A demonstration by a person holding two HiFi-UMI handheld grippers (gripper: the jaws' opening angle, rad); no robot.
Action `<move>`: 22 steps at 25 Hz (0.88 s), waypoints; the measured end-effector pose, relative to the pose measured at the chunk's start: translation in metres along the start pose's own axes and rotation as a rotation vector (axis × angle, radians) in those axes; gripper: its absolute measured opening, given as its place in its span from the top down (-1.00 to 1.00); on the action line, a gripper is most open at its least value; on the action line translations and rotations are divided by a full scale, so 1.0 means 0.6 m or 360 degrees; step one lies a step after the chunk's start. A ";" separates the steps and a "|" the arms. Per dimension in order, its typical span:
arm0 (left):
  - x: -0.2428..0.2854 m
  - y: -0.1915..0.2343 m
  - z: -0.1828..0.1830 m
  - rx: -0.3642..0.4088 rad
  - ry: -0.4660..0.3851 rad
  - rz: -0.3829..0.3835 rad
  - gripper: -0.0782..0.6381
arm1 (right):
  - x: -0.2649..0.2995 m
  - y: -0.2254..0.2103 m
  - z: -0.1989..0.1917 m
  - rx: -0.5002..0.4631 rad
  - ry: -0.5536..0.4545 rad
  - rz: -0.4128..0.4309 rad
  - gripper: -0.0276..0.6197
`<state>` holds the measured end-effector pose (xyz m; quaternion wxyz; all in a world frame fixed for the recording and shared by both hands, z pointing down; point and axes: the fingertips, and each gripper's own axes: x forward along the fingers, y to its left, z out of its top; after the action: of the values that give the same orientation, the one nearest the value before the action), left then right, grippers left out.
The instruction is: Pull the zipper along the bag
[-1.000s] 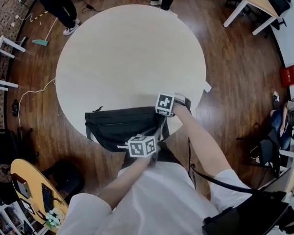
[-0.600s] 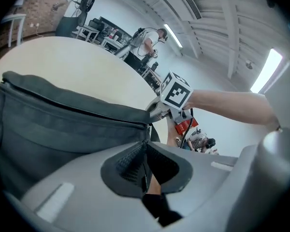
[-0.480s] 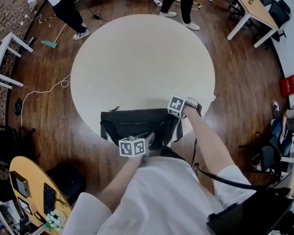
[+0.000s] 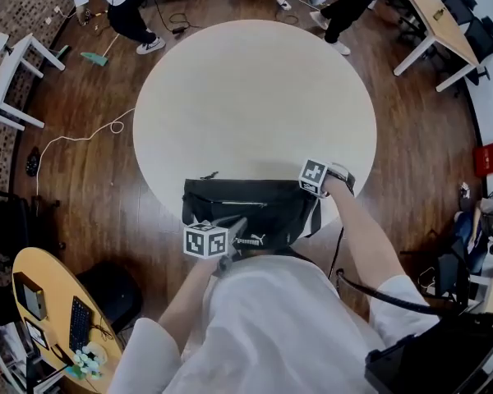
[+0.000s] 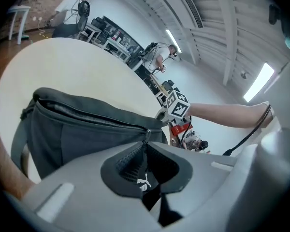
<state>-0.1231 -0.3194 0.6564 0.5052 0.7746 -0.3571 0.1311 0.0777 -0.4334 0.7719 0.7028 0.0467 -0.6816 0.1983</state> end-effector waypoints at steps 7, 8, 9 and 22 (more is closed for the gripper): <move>-0.066 0.070 0.015 -0.0027 -0.0014 0.0037 0.67 | 0.000 -0.003 0.000 -0.0029 0.0102 -0.0005 0.94; -0.076 0.080 0.019 -0.0023 -0.0016 0.0044 0.67 | 0.000 -0.004 -0.001 -0.0027 0.0105 -0.0003 0.94; -0.087 0.091 0.024 -0.0016 -0.0019 0.0051 0.67 | 0.000 -0.004 -0.001 -0.0022 0.0105 0.0002 0.94; -0.213 0.247 0.080 -0.0082 -0.0041 0.0298 0.67 | 0.005 0.000 0.000 0.0054 0.0144 0.0035 0.94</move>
<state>-0.3230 -0.3423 0.6646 0.5059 0.7262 -0.4377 0.1586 0.0776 -0.4326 0.7746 0.7298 0.0421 -0.6462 0.2194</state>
